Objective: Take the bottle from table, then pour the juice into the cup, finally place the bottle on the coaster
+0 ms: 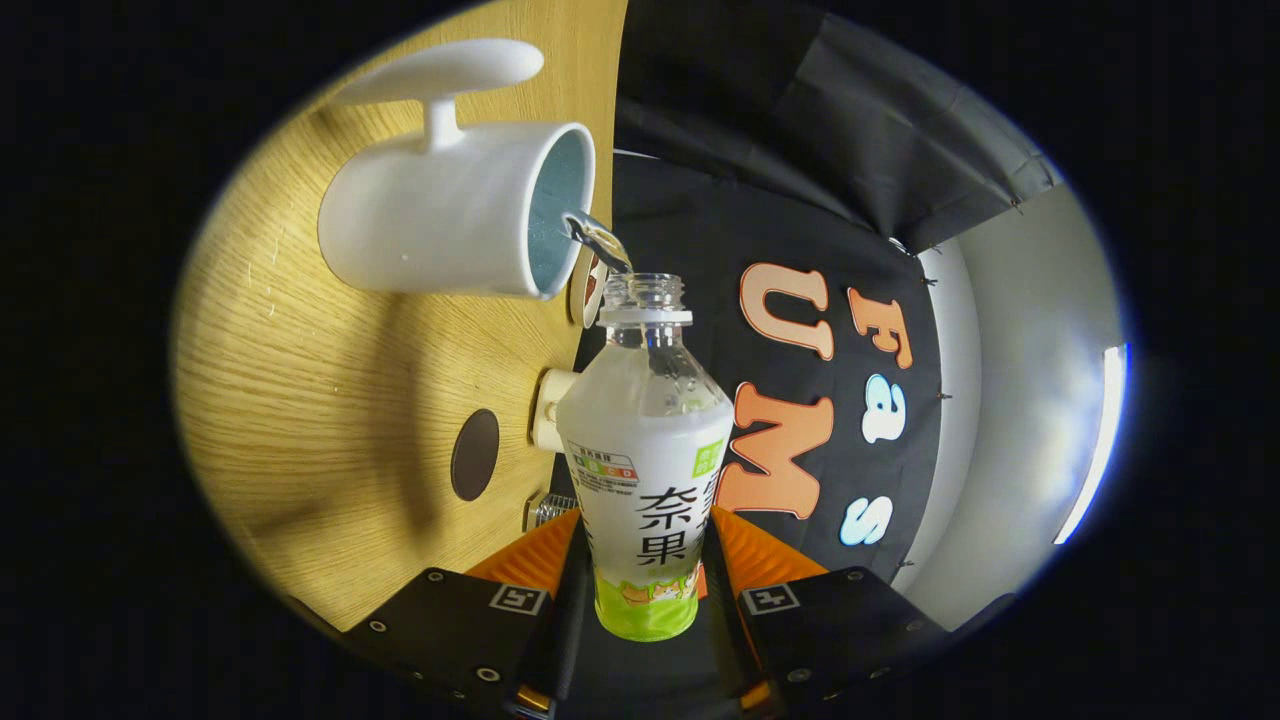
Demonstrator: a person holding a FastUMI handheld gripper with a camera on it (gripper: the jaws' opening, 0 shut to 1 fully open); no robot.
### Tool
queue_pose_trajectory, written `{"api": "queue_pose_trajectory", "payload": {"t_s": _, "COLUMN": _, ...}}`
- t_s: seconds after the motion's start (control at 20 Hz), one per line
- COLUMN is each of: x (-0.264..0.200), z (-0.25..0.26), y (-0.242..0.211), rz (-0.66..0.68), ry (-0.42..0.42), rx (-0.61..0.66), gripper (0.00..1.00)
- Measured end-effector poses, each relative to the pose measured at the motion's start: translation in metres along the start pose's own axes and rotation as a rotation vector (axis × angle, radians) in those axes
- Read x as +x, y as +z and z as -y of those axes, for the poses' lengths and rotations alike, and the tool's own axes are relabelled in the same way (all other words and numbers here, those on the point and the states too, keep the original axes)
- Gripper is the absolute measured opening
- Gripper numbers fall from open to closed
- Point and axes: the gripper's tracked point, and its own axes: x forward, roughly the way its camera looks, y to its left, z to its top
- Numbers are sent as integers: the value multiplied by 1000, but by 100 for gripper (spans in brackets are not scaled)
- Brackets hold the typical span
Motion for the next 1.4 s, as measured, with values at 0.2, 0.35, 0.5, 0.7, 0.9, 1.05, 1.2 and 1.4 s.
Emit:
{"api": "queue_pose_trajectory", "payload": {"t_s": 0.2, "x": 1, "z": 10, "y": 3, "rz": 11, "ry": -10, "rx": -27, "gripper": 56}}
{"api": "queue_pose_trajectory", "payload": {"t_s": 0.35, "x": 5, "z": 17, "y": 4, "rz": 20, "ry": -17, "rx": -46, "gripper": 56}}
{"api": "queue_pose_trajectory", "payload": {"t_s": 0.5, "x": 6, "z": 20, "y": 6, "rz": 28, "ry": -32, "rx": -77, "gripper": 56}}
{"api": "queue_pose_trajectory", "payload": {"t_s": 0.7, "x": 8, "z": 21, "y": 4, "rz": 29, "ry": -21, "rx": -105, "gripper": 56}}
{"api": "queue_pose_trajectory", "payload": {"t_s": 0.9, "x": 9, "z": 22, "y": 4, "rz": 25, "ry": -22, "rx": -112, "gripper": 56}}
{"api": "queue_pose_trajectory", "payload": {"t_s": 1.05, "x": 9, "z": 24, "y": 3, "rz": 24, "ry": -19, "rx": -122, "gripper": 56}}
{"api": "queue_pose_trajectory", "payload": {"t_s": 1.2, "x": 11, "z": 23, "y": 3, "rz": 30, "ry": -21, "rx": -136, "gripper": 56}}
{"api": "queue_pose_trajectory", "payload": {"t_s": 1.4, "x": 13, "z": 23, "y": 4, "rz": 41, "ry": -16, "rx": -160, "gripper": 56}}
